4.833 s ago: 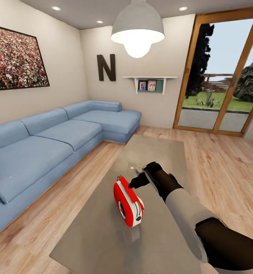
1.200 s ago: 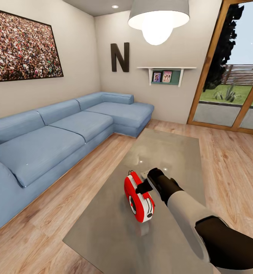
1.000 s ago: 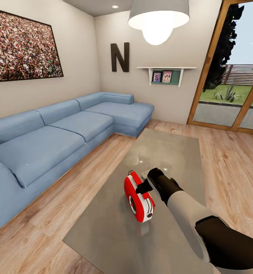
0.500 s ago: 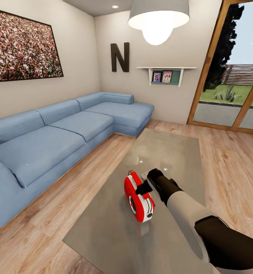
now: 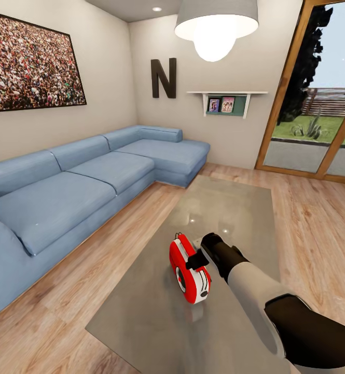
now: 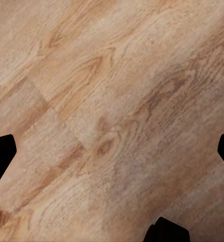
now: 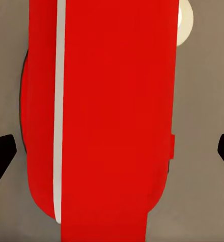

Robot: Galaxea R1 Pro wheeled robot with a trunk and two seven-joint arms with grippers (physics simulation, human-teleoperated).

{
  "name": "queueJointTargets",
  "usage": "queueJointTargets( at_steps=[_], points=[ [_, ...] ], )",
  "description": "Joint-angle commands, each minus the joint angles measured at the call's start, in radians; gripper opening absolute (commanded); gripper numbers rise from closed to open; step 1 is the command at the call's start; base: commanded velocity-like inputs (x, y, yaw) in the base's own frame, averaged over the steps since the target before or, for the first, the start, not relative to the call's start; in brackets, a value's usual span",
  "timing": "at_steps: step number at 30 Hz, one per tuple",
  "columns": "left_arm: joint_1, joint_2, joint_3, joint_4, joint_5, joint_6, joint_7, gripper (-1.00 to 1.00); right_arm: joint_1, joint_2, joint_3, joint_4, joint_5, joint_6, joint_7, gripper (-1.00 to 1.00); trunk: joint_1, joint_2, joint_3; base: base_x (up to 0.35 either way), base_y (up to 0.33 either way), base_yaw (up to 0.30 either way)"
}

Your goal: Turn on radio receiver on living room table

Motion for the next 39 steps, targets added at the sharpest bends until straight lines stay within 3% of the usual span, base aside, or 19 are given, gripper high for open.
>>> queueJointTargets(
  at_steps=[1,9,10,39],
  points=[
    [0.0,-0.001,0.0,0.0,0.0,0.0,-0.001,1.0,0.0,0.0,0.0,0.0,0.0,0.0,0.0,1.0,0.0,0.0,0.0,0.0,0.0,0.0],
    [0.0,-0.001,-0.001,0.0,0.0,-0.005,0.0,1.0,0.0,0.0,0.0,0.0,0.0,0.0,0.0,1.0,0.0,0.0,0.0,0.0,0.0,0.0],
    [0.0,-0.002,-0.001,0.0,0.0,-0.007,0.0,1.0,0.0,0.0,0.0,0.0,0.0,-0.001,0.0,-1.0,0.0,0.0,0.0,0.0,0.0,0.0],
    [0.0,-0.002,-0.003,0.003,-0.01,-0.003,-0.007,1.0,0.0,0.0,0.001,0.0,0.003,-0.001,0.008,-1.0,0.0,0.0,0.0,0.0,0.0,0.0]
  ],
)
